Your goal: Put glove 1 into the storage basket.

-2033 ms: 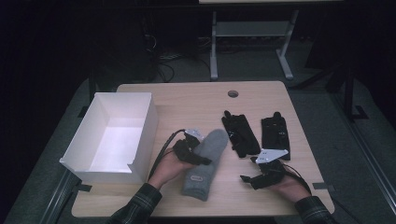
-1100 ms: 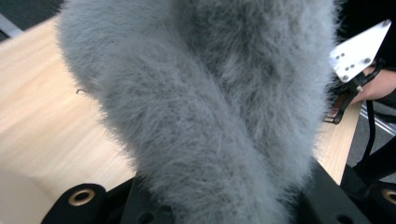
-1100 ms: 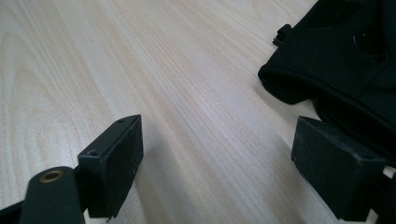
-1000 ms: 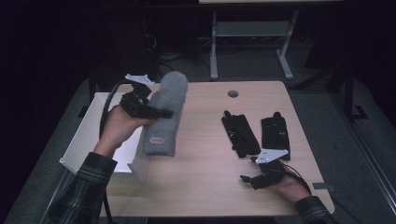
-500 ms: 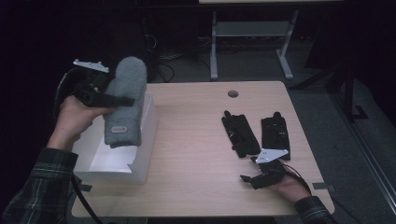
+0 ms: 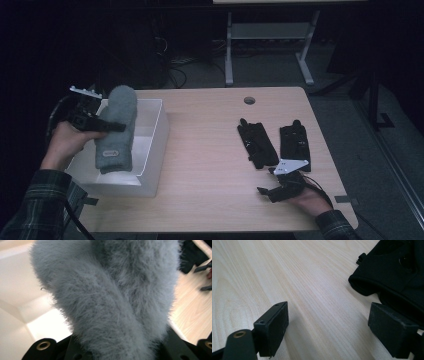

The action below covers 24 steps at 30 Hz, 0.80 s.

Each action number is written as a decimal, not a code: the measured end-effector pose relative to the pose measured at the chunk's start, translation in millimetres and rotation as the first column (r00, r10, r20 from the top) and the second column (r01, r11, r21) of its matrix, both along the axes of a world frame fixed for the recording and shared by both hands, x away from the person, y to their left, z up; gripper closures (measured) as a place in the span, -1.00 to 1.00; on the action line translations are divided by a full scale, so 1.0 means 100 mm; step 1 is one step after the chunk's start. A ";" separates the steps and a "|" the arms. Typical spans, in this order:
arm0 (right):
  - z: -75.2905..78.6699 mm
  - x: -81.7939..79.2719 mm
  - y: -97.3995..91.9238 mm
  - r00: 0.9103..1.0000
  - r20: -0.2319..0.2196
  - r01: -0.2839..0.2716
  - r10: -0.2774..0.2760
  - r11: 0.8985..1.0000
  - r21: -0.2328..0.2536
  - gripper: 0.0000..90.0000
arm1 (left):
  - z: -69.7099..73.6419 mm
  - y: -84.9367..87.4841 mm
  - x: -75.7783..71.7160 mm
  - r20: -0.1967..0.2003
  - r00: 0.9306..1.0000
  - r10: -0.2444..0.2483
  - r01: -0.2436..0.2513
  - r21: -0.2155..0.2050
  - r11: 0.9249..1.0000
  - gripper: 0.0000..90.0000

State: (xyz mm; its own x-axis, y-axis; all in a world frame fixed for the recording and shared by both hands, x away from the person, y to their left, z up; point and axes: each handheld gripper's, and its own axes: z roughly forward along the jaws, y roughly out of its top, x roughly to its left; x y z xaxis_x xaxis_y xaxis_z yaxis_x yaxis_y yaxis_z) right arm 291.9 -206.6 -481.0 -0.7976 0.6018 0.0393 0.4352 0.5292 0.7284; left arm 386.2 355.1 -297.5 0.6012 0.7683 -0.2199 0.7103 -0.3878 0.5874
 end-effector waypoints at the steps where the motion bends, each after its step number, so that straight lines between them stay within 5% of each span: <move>1: 0.00 0.00 0.00 1.000 0.000 0.000 0.000 1.000 0.000 -0.63 | -0.10 -0.01 0.03 -0.018 1.000 -0.008 0.009 0.015 1.000 0.50; 15: 0.00 0.00 0.00 1.000 0.001 0.003 -0.003 1.000 0.000 -0.63 | -0.99 -0.05 0.32 -0.176 0.984 0.000 0.006 0.033 0.999 0.41; 20: 0.00 0.00 0.00 1.000 0.001 0.003 -0.003 1.000 0.000 -0.63 | -1.22 0.01 0.37 -0.201 0.979 0.020 -0.009 0.058 0.998 0.28; 24: 0.00 0.00 0.00 1.000 0.001 0.003 -0.003 1.000 0.000 -0.63 | -1.26 0.04 0.38 -0.177 0.981 0.080 -0.068 0.076 0.995 -0.11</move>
State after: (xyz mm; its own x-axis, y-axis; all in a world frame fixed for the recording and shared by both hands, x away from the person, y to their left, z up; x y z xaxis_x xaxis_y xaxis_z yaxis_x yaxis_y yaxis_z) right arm 292.2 -206.6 -481.0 -0.7961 0.6040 0.0380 0.4356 0.5282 0.7289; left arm 424.0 359.0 -424.0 0.4977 0.8262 -0.2641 0.8301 -0.3655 0.4211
